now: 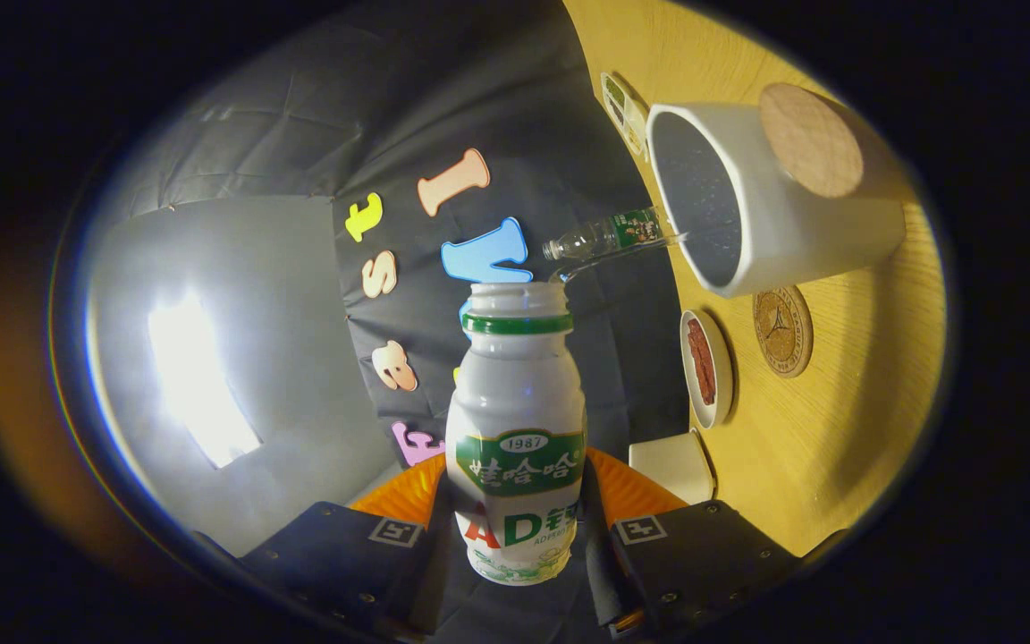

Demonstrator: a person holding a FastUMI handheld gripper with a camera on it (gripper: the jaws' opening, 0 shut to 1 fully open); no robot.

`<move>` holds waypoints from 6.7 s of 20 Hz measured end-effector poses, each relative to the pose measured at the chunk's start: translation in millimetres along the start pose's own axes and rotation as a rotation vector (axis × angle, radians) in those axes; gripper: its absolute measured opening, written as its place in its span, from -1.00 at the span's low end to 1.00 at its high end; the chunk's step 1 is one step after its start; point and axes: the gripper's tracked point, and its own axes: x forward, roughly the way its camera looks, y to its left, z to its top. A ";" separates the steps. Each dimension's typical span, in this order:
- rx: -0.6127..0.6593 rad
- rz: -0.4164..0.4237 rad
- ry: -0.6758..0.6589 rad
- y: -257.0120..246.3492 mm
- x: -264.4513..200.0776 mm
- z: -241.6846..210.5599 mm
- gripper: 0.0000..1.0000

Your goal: Take the bottle from table, then pour the juice into the cup, finally place the bottle on the coaster

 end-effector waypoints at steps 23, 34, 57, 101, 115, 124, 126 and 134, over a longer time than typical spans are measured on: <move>0.108 0.029 -0.051 4.3 -1.8 6.4 0.27; 0.181 0.052 -0.105 8.2 -4.4 14.2 0.27; 0.307 0.097 -0.170 11.8 -6.1 25.4 0.27; -1.745 -0.633 0.084 -81.3 52.1 48.7 0.28; -1.782 -0.662 0.156 -122.7 75.9 63.3 0.27; -1.770 -0.655 0.167 -128.7 74.3 64.3 0.29; -1.761 -0.651 0.165 -128.6 73.6 65.4 0.36; -1.747 -0.644 0.189 -132.6 72.5 60.0 0.67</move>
